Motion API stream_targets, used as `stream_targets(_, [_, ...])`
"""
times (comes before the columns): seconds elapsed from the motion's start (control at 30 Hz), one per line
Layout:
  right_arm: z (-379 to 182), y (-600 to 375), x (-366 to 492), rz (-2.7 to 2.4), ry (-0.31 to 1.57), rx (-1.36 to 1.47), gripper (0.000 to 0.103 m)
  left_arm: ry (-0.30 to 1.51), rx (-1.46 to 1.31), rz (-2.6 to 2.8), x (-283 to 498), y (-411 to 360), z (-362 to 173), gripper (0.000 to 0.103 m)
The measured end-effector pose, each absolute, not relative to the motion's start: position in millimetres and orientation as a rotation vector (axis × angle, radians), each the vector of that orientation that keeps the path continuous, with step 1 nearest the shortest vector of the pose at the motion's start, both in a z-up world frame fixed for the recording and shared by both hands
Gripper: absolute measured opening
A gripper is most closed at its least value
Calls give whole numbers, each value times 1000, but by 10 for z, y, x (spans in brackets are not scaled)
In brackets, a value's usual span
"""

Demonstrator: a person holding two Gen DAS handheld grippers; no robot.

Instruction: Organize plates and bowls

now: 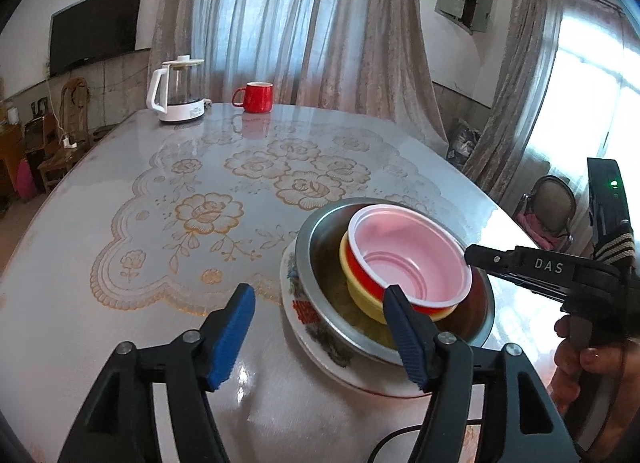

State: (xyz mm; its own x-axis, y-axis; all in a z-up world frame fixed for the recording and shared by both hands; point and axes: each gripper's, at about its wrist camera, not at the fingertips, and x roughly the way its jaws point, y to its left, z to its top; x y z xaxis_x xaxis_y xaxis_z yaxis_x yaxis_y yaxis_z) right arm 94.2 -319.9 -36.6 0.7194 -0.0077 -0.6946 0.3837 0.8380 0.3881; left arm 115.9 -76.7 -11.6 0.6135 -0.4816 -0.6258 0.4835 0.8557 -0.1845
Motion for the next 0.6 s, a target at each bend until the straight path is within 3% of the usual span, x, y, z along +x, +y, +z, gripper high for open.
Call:
stream_targets(0.07, [-364, -3193, 928, -228, 745, 542, 25, 723, -2, -547, 1153, -752, -118, 76])
stream_targets(0.2, [-361, -3182, 899, -226, 752, 533, 25, 724, 0, -545, 1108, -744, -117, 79])
stream_targets(0.33, [-343, -3136, 833, -223, 757, 512, 25, 724, 25, -529, 1023, -751, -107, 94])
stream_targets(0.47, [-320, -3039, 684, -230, 755, 439, 33, 706, 55, -510, 877, -728, -95, 103])
stream_targets(0.6, [-308, -2917, 470, -235, 742, 374, 42, 672, 122, -461, 683, -678, -108, 103])
